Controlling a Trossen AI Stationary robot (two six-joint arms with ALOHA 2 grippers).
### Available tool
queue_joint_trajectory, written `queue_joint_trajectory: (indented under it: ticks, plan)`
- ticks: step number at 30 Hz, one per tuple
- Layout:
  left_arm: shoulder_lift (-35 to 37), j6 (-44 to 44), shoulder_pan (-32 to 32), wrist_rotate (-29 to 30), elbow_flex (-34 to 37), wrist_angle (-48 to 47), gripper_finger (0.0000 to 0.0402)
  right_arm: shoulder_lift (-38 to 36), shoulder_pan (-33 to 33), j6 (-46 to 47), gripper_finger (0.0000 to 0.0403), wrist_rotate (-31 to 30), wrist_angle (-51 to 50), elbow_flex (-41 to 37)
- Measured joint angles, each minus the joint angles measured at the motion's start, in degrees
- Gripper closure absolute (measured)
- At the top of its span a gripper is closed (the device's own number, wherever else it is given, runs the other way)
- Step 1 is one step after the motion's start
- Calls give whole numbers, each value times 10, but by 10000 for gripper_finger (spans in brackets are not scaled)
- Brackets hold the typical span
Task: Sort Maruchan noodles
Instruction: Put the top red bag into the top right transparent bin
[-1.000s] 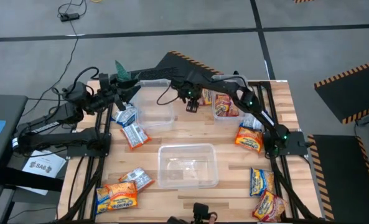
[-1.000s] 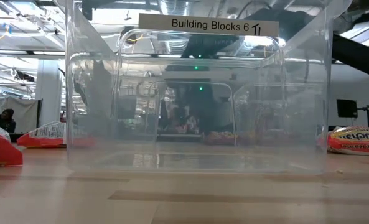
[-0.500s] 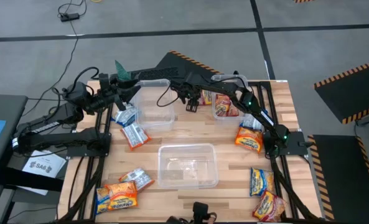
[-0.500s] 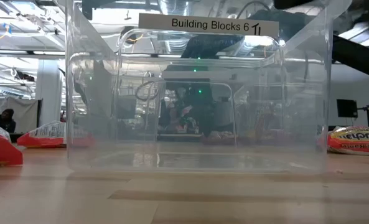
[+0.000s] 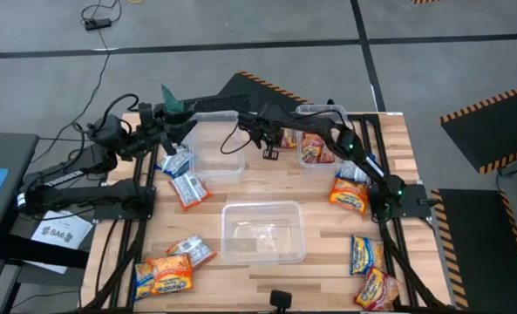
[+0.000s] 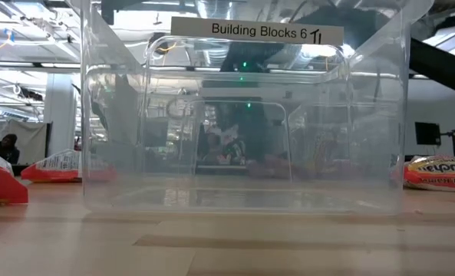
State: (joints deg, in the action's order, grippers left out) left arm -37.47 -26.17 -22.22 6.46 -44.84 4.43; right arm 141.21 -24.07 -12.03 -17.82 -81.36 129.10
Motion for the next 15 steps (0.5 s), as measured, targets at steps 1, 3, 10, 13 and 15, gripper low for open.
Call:
queue_joint_trajectory:
  ticks: [1,3,10,13,15]
  plan:
    - [0,0,0,0,0,0,162,-7,2,-1,395,1,0,0]
    - [0,0,0,0,0,0,162,-25,5,-5,396,14,1,0]
    - [0,0,0,0,0,0,162,-120,-2,1,396,124,57,0]
    - [0,0,0,0,0,0,162,-175,-5,13,396,133,77,0]
    - [0,0,0,0,0,0,162,-214,-9,19,396,134,72,0]
